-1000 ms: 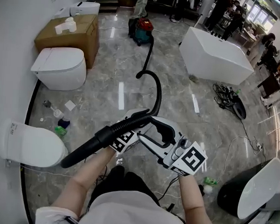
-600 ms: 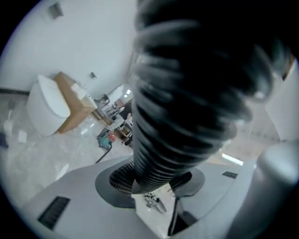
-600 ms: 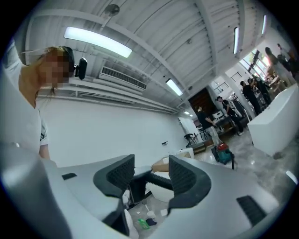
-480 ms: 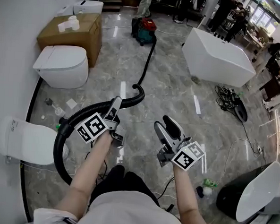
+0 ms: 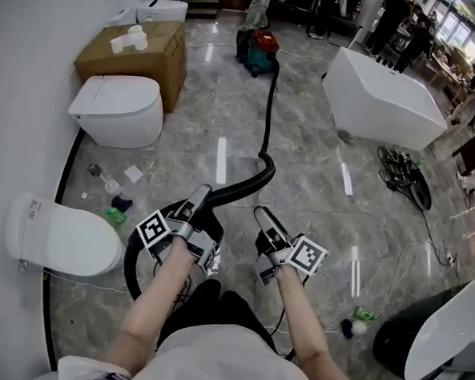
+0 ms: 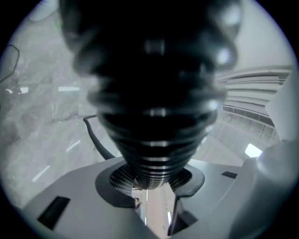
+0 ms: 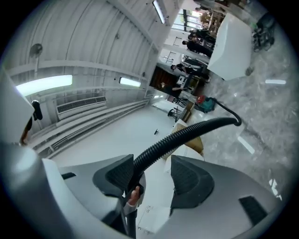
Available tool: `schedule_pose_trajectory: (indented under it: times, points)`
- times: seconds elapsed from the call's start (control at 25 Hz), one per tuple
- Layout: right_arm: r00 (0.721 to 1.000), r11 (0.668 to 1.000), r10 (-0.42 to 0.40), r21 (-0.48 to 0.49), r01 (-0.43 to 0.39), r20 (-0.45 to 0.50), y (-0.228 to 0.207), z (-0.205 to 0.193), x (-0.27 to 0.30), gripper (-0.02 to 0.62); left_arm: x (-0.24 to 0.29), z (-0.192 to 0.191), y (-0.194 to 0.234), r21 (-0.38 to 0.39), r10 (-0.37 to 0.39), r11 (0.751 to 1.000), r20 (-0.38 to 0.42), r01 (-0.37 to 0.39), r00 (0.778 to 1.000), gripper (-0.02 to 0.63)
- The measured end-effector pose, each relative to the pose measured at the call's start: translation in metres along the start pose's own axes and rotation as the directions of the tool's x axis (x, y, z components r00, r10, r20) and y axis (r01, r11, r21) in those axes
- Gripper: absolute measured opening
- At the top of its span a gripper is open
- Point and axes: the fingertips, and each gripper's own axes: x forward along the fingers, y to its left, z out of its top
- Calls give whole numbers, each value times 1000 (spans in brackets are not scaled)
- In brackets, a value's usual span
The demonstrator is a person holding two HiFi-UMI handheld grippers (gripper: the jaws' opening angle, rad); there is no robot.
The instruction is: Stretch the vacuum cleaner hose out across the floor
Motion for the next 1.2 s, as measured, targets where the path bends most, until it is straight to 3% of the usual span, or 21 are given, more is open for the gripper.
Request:
schedule_pose_trajectory:
  times: [0.12,0.28,0.48,0.64,0.88,1.2]
  points:
    - [997,991,-65,119,61,35,-22,1,0,252,2,-18,4,-42,-20,999,-43,18,999,181]
    - [985,942,-77,336,20,155,-42,14,8,256,7,-29,-3,-33,-66,997,-87,64,994,182]
    - [964,897,-35,434,-86,264,-41,34,25,258,9,-31,-8,0,-83,996,-99,84,992,183]
    - [976,875,-12,474,-94,216,-39,22,41,258,9,-31,-12,32,-82,996,-107,86,991,183]
    - [972,772,1,617,-149,234,-35,16,44,258,10,-30,-19,71,-102,991,-116,110,988,183]
    - [961,737,-3,650,-184,275,-35,15,40,293,11,-35,-23,50,-135,989,-137,143,981,183]
